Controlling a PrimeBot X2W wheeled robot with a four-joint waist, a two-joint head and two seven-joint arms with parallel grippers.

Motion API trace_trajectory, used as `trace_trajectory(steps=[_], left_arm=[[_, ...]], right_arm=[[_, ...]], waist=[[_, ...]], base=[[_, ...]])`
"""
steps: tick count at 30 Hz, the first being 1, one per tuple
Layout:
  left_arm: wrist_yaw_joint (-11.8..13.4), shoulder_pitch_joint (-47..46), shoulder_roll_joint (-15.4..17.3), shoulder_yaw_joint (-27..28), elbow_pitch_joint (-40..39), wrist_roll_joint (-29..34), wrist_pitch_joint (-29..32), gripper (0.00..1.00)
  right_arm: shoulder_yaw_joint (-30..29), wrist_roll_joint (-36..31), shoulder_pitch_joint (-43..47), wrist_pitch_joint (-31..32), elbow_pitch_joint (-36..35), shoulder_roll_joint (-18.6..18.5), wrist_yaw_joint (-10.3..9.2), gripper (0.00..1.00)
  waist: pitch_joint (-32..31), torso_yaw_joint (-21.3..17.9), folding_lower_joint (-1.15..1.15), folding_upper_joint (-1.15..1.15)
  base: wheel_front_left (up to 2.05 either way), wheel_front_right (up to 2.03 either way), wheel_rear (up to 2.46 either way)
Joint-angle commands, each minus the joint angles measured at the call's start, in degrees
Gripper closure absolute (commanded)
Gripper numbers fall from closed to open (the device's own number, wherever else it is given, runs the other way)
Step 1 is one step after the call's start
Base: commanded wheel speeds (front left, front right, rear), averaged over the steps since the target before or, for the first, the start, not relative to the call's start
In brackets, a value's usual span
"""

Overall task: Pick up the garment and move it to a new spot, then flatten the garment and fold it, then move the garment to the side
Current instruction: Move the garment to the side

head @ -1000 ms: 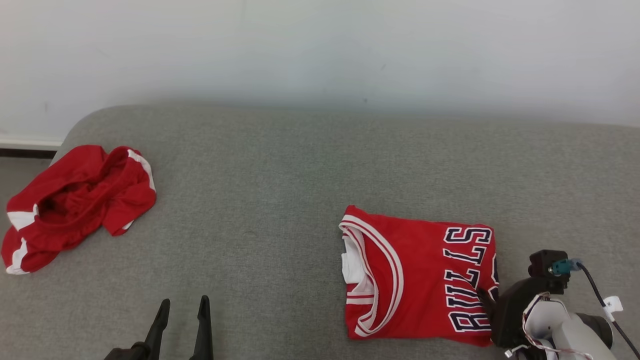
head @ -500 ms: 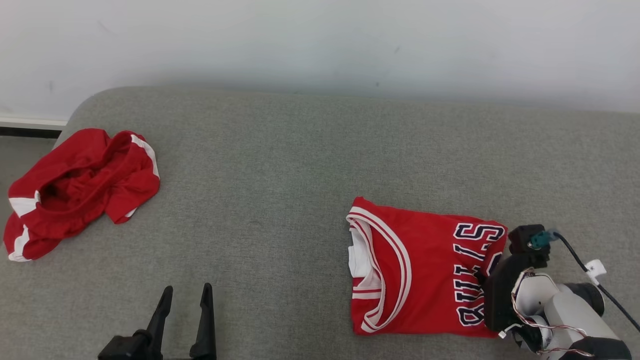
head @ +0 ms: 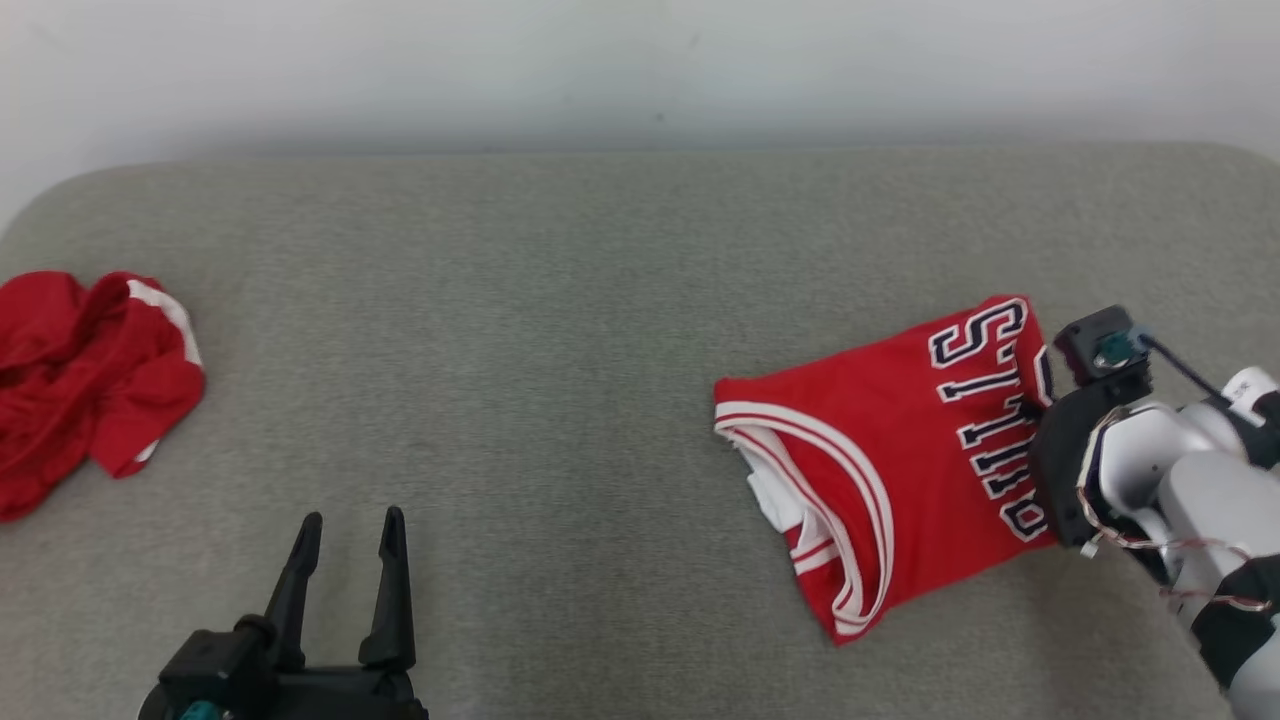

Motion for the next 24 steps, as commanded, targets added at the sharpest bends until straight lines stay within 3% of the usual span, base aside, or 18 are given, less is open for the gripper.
trace_trajectory(steps=[1,14,24], left_arm=[[-0.1,-1.1,-0.01,0.2,-0.48,0.2,0.01,0.0],[-2.55,-6.77,0.14,0.96,-4.02,4.92,0.02,0.0],[-3.94,-10.83,1.73,0.54,-6.97,7.37,0.02,0.0]], right_arm=[[0.53,0.38,-1.16,-0.37,-0.25,-1.12,-0.18,1.0],[2.7,-2.26,-12.34,-6.92,3.69,-8.83,-0.18,1.0],[-1.25,-7.12,-18.57,-14.25,8.09,-12.16,-0.18,1.0]], waist=[[2.97,-4.01,-0.01,-0.01],[12.61,-15.33,-0.01,-0.01],[18.56,-17.74,-0.01,-0.01]], base=[[0.0,0.0,0.0],[0.0,0.0,0.0],[0.0,0.0,0.0]])
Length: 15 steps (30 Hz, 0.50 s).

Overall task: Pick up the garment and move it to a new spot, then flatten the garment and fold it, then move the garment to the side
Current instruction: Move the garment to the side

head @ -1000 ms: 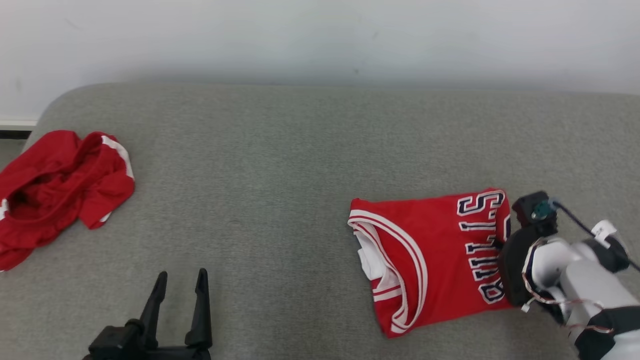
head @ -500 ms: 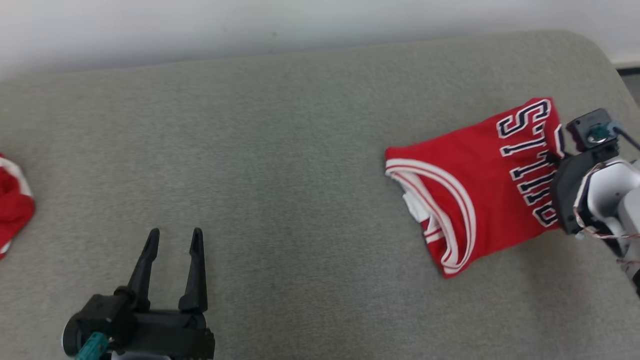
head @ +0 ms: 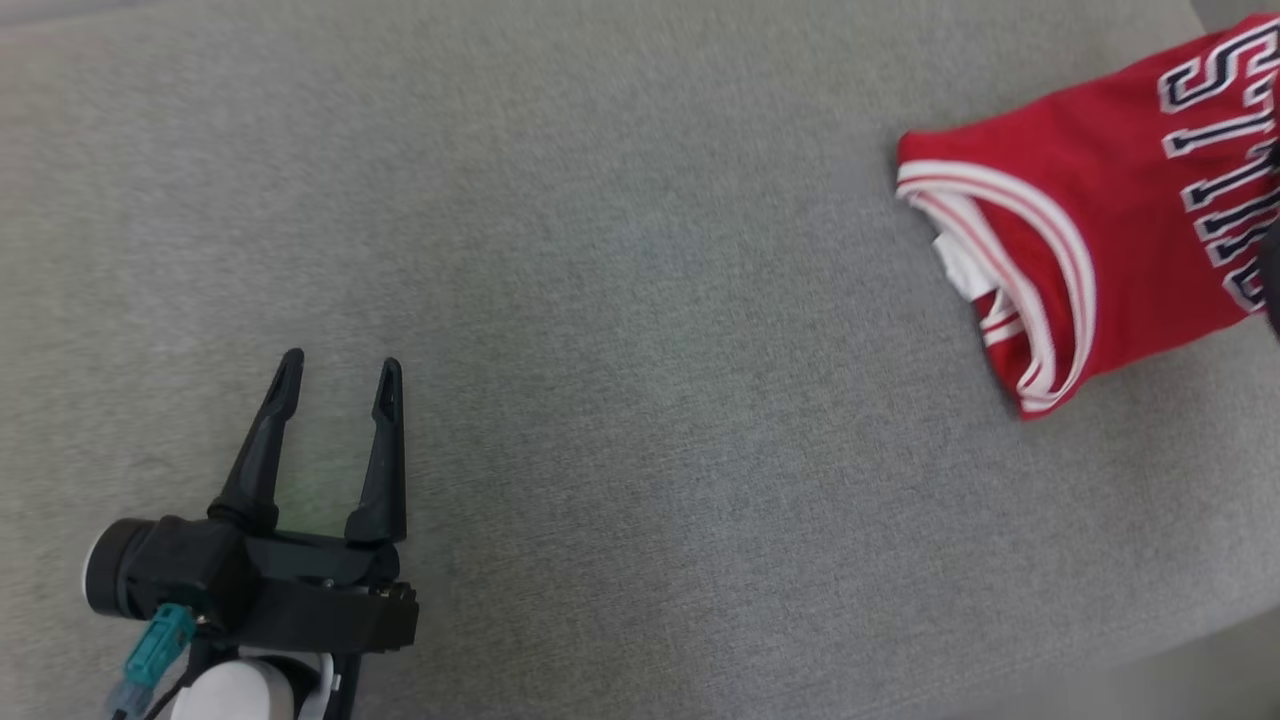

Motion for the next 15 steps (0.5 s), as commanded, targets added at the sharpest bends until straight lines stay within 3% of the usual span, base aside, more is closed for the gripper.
trace_trajectory(steps=[1,13,15], left_arm=[[-0.36,-0.91,0.65,0.02,-0.42,0.41,0.02,0.0],[-0.67,-2.08,2.87,0.51,-0.5,0.55,0.02,0.0],[-0.69,-1.98,3.0,0.48,-0.33,0.49,0.02,0.0]], right_arm=[[-0.84,-0.92,-0.87,-1.29,0.46,-0.24,-0.18,1.0],[-5.82,-8.89,-1.97,-7.6,2.83,-0.07,-0.18,1.0],[-6.37,-9.9,-1.57,-8.82,3.11,0.08,-0.18,0.85]], waist=[[3.47,-2.46,-0.01,-0.01],[5.42,-2.63,-0.01,-0.01],[5.32,-2.45,-0.01,-0.01]], base=[[0.0,0.0,0.0],[0.0,0.0,0.0],[0.0,0.0,0.0]])
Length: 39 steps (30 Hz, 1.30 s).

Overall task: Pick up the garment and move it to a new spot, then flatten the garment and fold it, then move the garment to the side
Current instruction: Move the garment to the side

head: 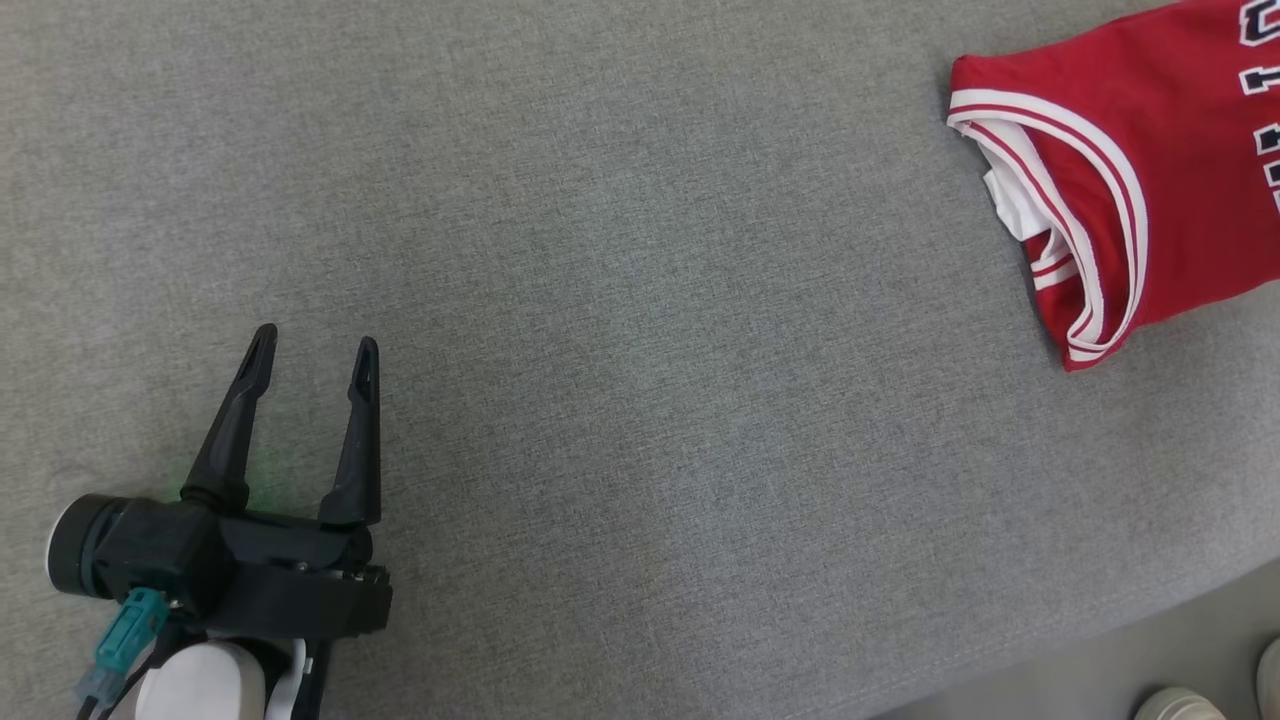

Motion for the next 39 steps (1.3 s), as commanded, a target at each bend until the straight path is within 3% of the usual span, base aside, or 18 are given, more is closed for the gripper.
trace_trajectory(steps=[1,2,4,5,12,17,26,33,39], left_arm=[[-0.22,-0.19,0.3,0.14,0.04,-0.01,0.03,0.0],[-0.24,-0.16,0.32,0.12,0.12,-0.09,0.03,0.0],[-0.27,-0.06,0.23,0.13,0.27,-0.23,0.03,0.0],[-0.28,0.06,0.14,0.12,0.32,-0.28,0.03,0.0],[-0.16,1.07,-1.06,0.71,0.94,-0.77,0.03,0.0],[0.4,2.91,-2.21,1.42,2.07,-0.31,0.03,0.0],[2.09,8.43,-3.26,5.85,4.11,-1.1,0.02,0.0],[3.7,14.34,-3.83,8.16,5.37,-2.14,0.02,0.0],[4.54,18.76,-3.97,7.85,5.76,-2.78,0.02,0.0]], right_arm=[[-0.34,-0.43,0.03,-0.5,-0.07,0.24,-0.18,0.85],[-0.72,-1.03,0.19,-1.05,0.1,0.38,-0.18,0.83],[-1.42,-1.7,0.64,-1.81,0.35,1.19,-0.18,0.55],[-1.77,-2.26,0.76,-2.24,0.39,1.35,-0.18,0.0],[-2.64,-4.42,2.77,-5.29,-0.45,2.91,-0.18,0.0],[-7.1,-0.98,5.56,-10.41,-2.16,5.71,-0.18,0.0],[-9.47,4.04,15.41,-16.99,-8.36,15.07,-0.18,0.0],[-9.03,7.42,25.67,-18.35,-13.83,21.9,-0.18,0.0],[-8.73,8.18,34.18,-18.64,-16.2,25.52,-0.18,0.0]], waist=[[-0.11,0.14,-0.01,-0.01],[-0.19,0.26,-0.01,-0.01],[-0.47,0.52,-0.01,-0.01],[-0.65,0.68,-0.01,-0.01],[-3.34,2.25,-0.01,-0.01],[-7.04,4.14,-0.01,-0.01],[-16.48,5.99,-0.01,-0.01],[-23.61,6.51,-0.01,-0.01],[-28.07,7.51,-0.01,-0.01]], base=[[0.0,0.0,0.0],[0.0,0.0,0.0],[0.0,0.0,0.0],[0.0,0.0,0.0],[0.0,0.0,0.0],[0.0,0.0,0.0],[0.0,0.0,0.0],[0.0,0.0,0.0],[0.0,0.0,0.0]])
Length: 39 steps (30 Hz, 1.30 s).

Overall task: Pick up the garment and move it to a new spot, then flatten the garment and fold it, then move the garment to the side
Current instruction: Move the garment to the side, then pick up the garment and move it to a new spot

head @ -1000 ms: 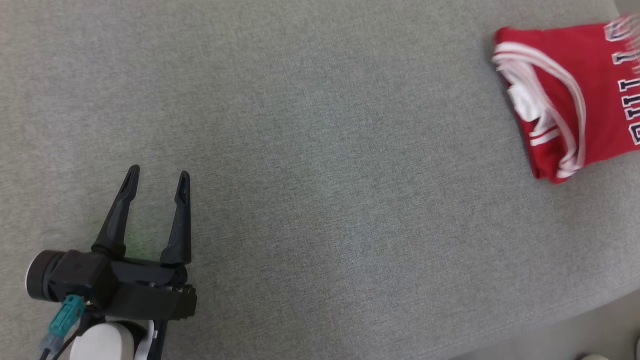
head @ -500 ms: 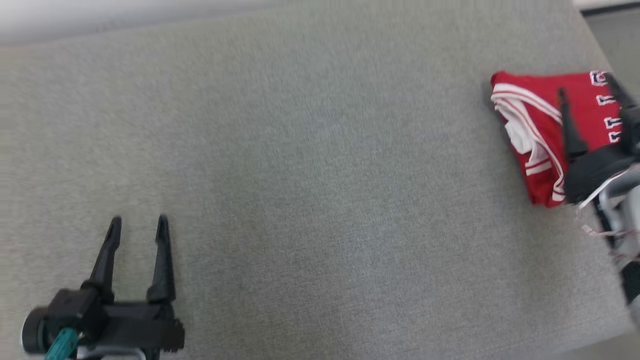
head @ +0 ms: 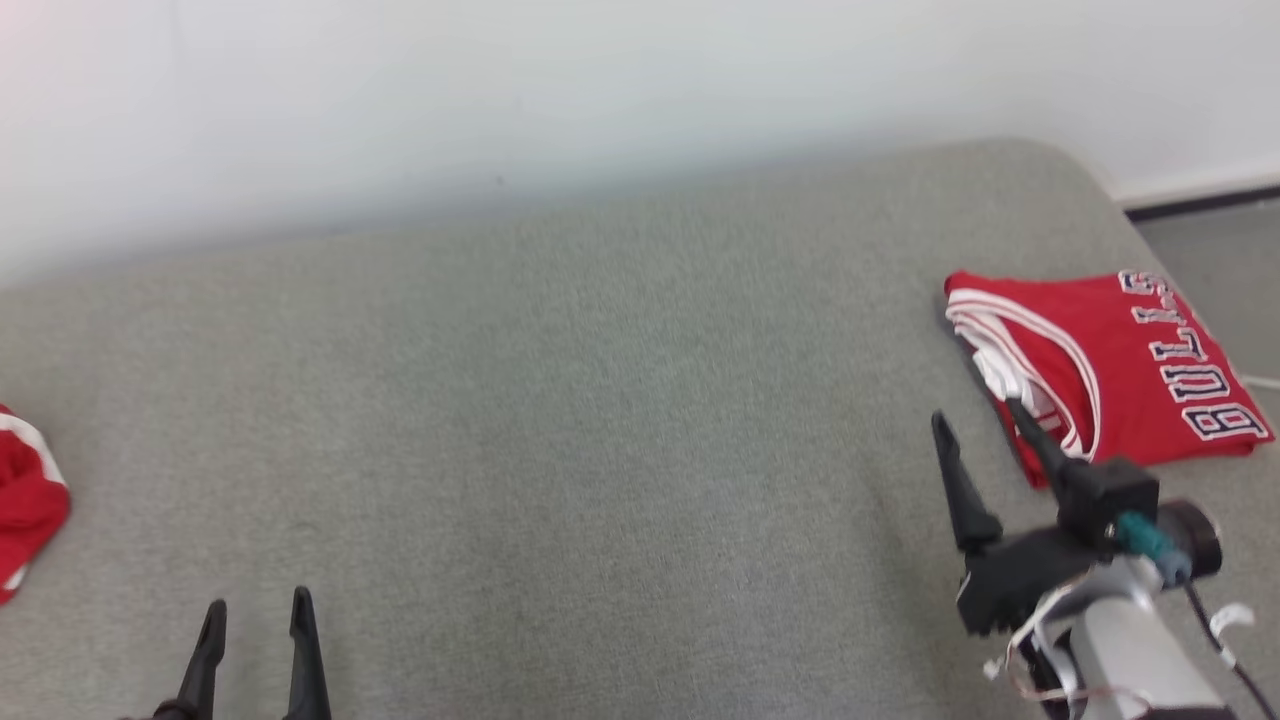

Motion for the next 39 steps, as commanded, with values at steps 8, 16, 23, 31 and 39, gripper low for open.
trace_trajectory(steps=[8,16,23,31,39], left_arm=[[0.68,3.47,-0.11,-0.18,-0.12,-0.67,0.02,0.0],[1.33,4.67,-0.12,-0.9,0.61,-1.67,0.02,0.0],[1.69,5.33,-0.11,-1.21,0.94,-1.84,0.02,0.0],[1.93,5.66,-0.12,-1.43,0.47,-2.11,0.01,0.0],[2.34,5.47,-0.11,-1.86,0.11,-2.27,0.01,0.0]], right_arm=[[-1.21,0.89,7.91,-0.31,-1.61,1.54,-0.16,0.0],[-2.19,0.6,12.89,-0.32,-3.28,1.18,-0.16,0.0],[-2.17,-0.18,14.2,-0.32,-4.92,1.28,-0.16,0.0],[-2.13,-0.01,14.77,-0.32,-5.71,1.66,-0.17,0.0],[-1.87,0.45,15.24,-0.32,-5.71,0.82,-0.17,0.0]], waist=[[-6.46,2.17,0.02,0.01],[-8.28,3.0,0.02,0.01],[-8.57,3.29,0.02,0.01],[-8.43,4.25,0.02,0.01],[-8.38,6.2,0.02,0.01]], base=[[0.0,0.0,0.0],[0.0,0.0,0.0],[0.0,0.0,0.0],[0.0,0.0,0.0],[0.0,0.0,0.0]])
